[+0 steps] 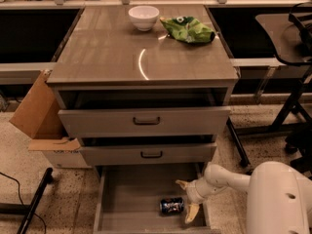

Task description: Pick pepsi can from bottom drawer and place on counter

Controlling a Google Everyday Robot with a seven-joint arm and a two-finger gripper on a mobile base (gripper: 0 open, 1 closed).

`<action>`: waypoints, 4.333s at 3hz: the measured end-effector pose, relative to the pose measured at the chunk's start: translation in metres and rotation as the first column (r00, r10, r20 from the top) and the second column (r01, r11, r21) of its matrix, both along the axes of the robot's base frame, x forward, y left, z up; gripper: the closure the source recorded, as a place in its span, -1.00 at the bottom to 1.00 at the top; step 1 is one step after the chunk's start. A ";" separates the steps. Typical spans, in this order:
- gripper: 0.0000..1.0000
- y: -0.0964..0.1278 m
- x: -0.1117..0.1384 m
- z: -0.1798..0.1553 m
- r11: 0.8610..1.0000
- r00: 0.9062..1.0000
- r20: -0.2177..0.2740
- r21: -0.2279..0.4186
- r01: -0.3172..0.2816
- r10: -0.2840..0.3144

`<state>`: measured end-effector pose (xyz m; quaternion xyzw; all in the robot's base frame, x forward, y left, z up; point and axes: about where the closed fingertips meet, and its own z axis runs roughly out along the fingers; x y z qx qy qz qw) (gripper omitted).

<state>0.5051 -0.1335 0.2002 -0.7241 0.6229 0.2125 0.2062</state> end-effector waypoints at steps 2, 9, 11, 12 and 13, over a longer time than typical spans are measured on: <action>-1.00 0.010 0.015 -0.040 0.999 0.999 -0.023 0.033 0.030 -0.029; 1.00 0.006 0.036 0.031 0.983 0.993 0.120 0.182 -0.037 0.016; 1.00 -0.018 0.051 0.161 0.958 0.950 0.282 0.212 -0.195 0.131; 1.00 -0.018 0.052 0.163 0.958 0.950 0.284 0.211 -0.195 0.131; 1.00 -0.019 0.046 0.191 0.958 0.934 0.325 0.183 -0.219 0.151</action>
Offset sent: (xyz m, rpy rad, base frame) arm 0.0305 0.0146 -0.0572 0.0553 0.0231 -0.0557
